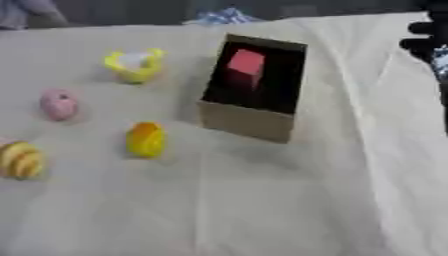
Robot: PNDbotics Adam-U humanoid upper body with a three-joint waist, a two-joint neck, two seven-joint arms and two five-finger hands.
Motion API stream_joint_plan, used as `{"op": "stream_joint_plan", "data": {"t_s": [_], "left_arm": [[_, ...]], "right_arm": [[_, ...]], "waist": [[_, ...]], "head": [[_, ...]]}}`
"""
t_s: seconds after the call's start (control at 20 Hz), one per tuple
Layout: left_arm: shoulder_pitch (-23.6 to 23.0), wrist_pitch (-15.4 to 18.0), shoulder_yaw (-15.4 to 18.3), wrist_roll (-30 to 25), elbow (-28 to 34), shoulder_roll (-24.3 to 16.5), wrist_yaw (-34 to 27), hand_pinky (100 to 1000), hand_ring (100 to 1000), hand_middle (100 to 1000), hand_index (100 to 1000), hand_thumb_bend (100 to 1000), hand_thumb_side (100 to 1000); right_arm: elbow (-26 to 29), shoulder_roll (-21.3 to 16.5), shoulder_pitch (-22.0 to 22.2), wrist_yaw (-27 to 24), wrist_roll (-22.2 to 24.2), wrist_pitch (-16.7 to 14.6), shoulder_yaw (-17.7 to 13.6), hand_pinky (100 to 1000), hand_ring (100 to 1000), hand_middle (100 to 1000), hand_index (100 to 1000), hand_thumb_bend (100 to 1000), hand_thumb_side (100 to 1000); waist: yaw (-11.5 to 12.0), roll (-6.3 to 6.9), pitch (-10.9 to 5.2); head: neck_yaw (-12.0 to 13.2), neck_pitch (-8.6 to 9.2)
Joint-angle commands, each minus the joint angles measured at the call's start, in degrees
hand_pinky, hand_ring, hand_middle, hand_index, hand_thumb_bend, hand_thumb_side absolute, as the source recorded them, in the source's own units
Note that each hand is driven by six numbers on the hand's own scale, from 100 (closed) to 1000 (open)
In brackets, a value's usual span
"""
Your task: Pick up objects on the table and place them in the box.
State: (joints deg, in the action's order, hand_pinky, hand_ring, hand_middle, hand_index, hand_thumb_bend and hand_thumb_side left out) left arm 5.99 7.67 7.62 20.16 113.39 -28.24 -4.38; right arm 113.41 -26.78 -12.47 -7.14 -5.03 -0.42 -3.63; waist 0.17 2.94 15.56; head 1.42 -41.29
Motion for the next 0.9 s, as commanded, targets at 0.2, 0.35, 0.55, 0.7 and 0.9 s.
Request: {"op": "stream_joint_plan", "data": {"t_s": [0.2,0.35,0.55,0.7,0.9], "left_arm": [[-0.7,0.1,-0.5,0.3,1.2,-9.4,0.0,797,662,634,860,390,696],[-1.3,-0.1,-1.3,-0.3,1.2,-14.5,0.2,799,662,634,859,388,699],[-2.5,-1.3,-2.9,-2.0,1.1,-23.7,1.6,804,672,643,864,389,711],[-2.8,-2.1,-3.7,-3.4,0.3,-29.3,3.1,809,686,656,868,397,721],[-1.8,-2.7,-4.4,-6.5,-1.6,-34.2,5.5,816,707,678,876,408,741]], "right_arm": [[1.2,-2.3,-0.3,0.5,0.2,-0.1,-0.1,893,774,764,888,100,690],[1.2,-2.8,-0.2,0.7,0.2,-0.2,-0.1,893,774,764,888,100,692],[1.2,-3.5,0.1,1.1,0.2,-0.3,-0.1,893,774,764,889,100,694],[1.2,-3.9,0.2,1.2,0.3,-0.2,0.0,893,774,764,889,100,697],[1.2,-4.4,0.3,1.4,0.3,-0.3,0.0,893,774,764,889,100,699]], "waist": [[-0.1,-0.01,-0.44],[-0.1,0.04,-0.19],[0.2,0.24,0.13],[0.4,0.46,0.36],[0.6,0.46,0.83]], "head": [[-0.1,-0.12],[-0.5,-0.22],[-0.8,-0.36],[-0.8,-0.49],[-0.8,-0.87]]}}
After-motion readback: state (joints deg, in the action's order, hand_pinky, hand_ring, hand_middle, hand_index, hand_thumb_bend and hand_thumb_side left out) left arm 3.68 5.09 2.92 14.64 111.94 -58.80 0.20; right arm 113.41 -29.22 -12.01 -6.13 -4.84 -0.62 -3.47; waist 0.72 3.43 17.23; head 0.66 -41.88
